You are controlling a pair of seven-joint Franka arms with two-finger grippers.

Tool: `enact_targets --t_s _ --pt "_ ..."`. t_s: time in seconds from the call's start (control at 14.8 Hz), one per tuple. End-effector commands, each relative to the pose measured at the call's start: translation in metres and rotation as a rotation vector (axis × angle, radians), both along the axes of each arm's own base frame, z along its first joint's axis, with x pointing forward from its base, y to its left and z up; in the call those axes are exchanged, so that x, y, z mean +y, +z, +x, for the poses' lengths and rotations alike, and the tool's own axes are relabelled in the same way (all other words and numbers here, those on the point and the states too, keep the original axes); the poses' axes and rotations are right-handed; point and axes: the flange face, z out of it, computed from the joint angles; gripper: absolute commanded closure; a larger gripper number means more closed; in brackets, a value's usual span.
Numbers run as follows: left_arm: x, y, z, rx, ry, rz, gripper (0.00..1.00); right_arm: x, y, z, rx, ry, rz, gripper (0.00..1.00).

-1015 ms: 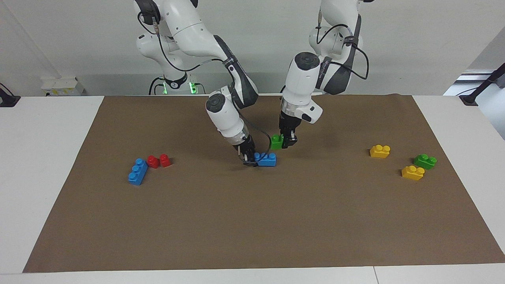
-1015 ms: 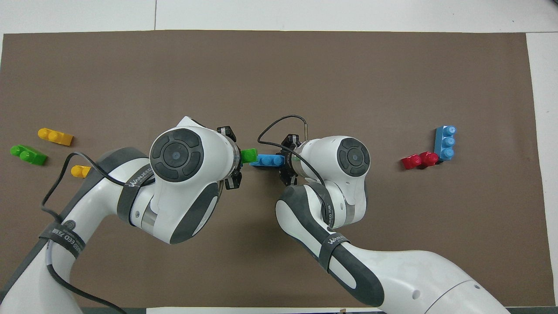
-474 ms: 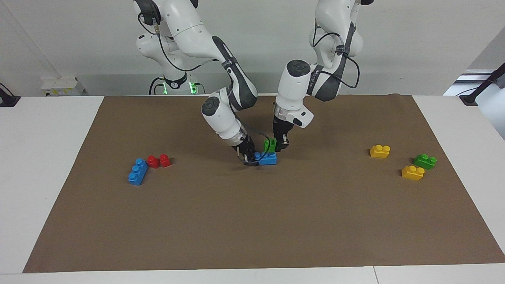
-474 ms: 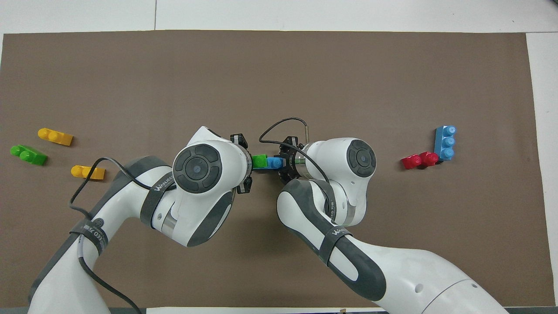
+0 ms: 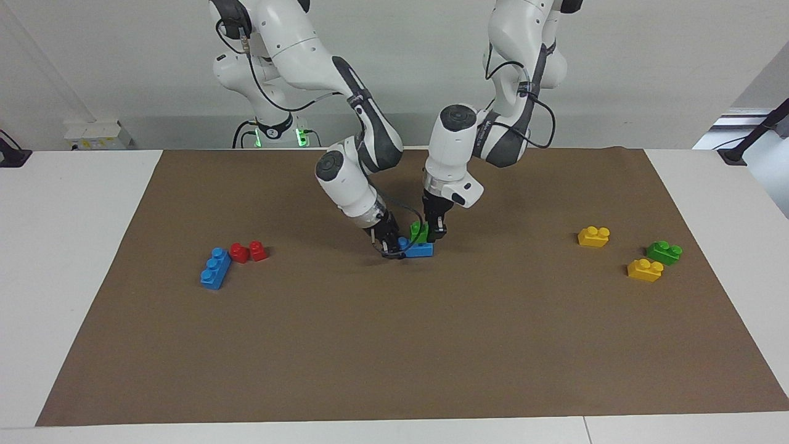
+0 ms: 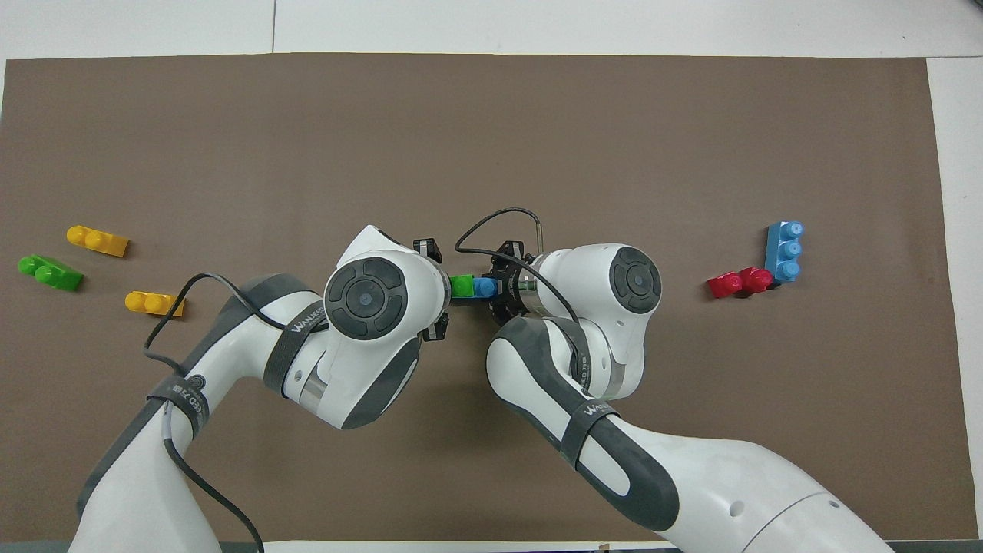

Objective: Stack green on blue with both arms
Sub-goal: 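Press the green brick onto the blue brick between both grippers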

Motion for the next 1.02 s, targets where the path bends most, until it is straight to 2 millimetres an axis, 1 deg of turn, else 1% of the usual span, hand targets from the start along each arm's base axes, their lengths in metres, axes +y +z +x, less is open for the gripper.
enact_targets --t_s 0.0,0.27,0.41,0.47,0.54,0.61,0.95 --pt "-0.004 -0.009 -0.006 -0.011 0.000 0.019 1.00 -0.003 -0.014 -0.012 -0.009 0.000 -0.010 0.95" --pt "-0.007 -0.010 -0.008 -0.010 0.007 0.019 1.00 -0.004 -0.015 -0.014 -0.007 0.000 -0.012 0.95" --pt "-0.012 -0.011 -0.013 -0.025 0.008 0.040 1.00 -0.004 -0.015 -0.014 -0.007 0.000 -0.012 0.95" --pt "-0.013 -0.015 -0.013 -0.030 0.014 0.053 1.00 -0.004 -0.015 -0.014 -0.007 0.000 -0.012 0.94" --pt "-0.016 -0.016 -0.016 -0.034 0.008 0.061 1.00 -0.004 -0.015 -0.014 -0.007 0.000 -0.012 0.91" --pt "-0.019 -0.017 -0.018 -0.033 0.006 0.064 1.00 -0.004 -0.015 -0.014 -0.007 0.000 -0.012 0.91" --pt "-0.024 -0.018 -0.024 -0.052 -0.041 0.102 0.99 -0.004 -0.015 -0.014 -0.006 -0.002 -0.012 0.91"
